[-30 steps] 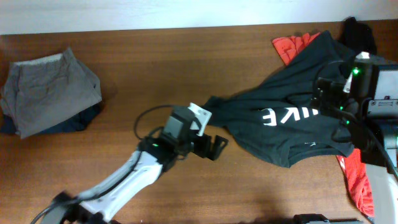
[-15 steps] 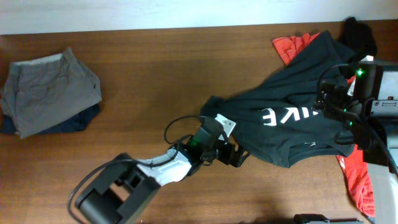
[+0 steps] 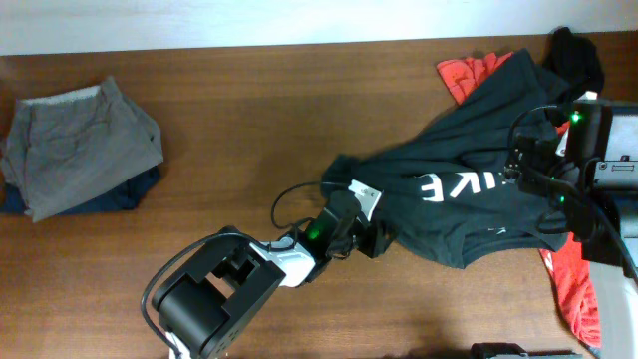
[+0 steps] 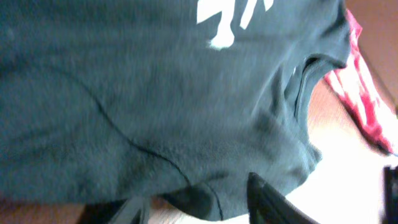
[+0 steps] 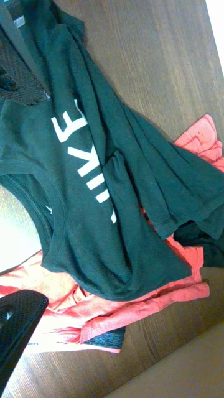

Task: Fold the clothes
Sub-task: 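Grasp the black shirt's lower edge with the left gripper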

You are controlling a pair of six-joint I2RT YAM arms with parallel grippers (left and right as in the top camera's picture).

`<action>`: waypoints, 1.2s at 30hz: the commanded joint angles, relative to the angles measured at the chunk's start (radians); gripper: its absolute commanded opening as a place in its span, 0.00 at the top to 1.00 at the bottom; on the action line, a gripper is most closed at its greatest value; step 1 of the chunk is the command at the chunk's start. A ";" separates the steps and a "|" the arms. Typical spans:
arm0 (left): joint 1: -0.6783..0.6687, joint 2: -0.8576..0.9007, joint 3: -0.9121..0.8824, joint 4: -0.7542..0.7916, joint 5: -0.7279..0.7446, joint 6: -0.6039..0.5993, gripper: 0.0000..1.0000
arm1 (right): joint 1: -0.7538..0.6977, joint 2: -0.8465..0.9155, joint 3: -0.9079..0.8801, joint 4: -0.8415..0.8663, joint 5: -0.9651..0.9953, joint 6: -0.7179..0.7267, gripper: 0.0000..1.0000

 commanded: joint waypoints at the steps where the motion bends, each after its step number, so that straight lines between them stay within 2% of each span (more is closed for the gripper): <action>1: 0.008 0.009 0.003 0.051 0.002 0.007 0.74 | -0.008 -0.009 0.019 -0.002 0.002 0.013 0.01; 4: 0.027 0.009 0.003 0.056 0.002 0.006 0.93 | -0.008 -0.009 0.019 -0.003 0.002 0.013 0.01; 6: 0.042 0.009 0.003 0.051 0.003 0.006 1.00 | -0.008 -0.009 0.019 -0.005 0.002 0.013 0.01; 11: 0.068 0.009 0.003 0.050 0.014 0.000 1.00 | -0.008 -0.009 0.019 -0.005 0.002 0.013 0.01; 13: 0.068 0.009 0.003 0.042 0.048 -0.037 0.99 | -0.008 -0.009 0.019 -0.005 0.002 0.013 0.01; 14: 0.066 0.009 0.003 0.040 0.065 -0.054 0.96 | -0.008 -0.009 0.019 -0.005 0.002 0.013 0.01; 15: 0.063 0.009 0.003 0.037 0.086 -0.076 0.84 | -0.008 -0.009 0.019 -0.005 0.002 0.013 0.01; 18: 0.051 0.009 0.003 0.029 0.127 -0.144 0.70 | -0.008 -0.009 0.019 -0.005 0.002 0.013 0.01; 21: 0.032 0.009 0.003 0.003 0.131 -0.201 0.69 | -0.008 -0.009 0.019 -0.006 0.002 0.013 0.01; 23: 0.021 0.009 0.003 -0.013 0.130 -0.249 0.54 | -0.008 -0.009 0.019 -0.009 0.002 0.013 0.01; 25: 0.018 0.009 0.003 -0.012 0.129 -0.275 0.46 | -0.008 -0.009 0.019 -0.013 0.003 0.013 0.01; 29: 0.018 0.009 0.003 -0.013 0.076 -0.302 0.46 | -0.008 -0.009 0.019 -0.013 0.002 0.013 0.01; 33: 0.003 0.009 0.003 -0.012 -0.041 -0.305 0.46 | -0.008 -0.009 0.019 -0.013 0.002 0.013 0.01; 34: 0.002 0.009 0.003 -0.012 -0.064 -0.305 0.47 | -0.008 -0.009 0.019 -0.013 0.002 0.013 0.01; 36: 0.002 0.009 0.003 -0.012 -0.109 -0.305 0.56 | -0.008 -0.009 0.019 -0.013 0.002 0.013 0.01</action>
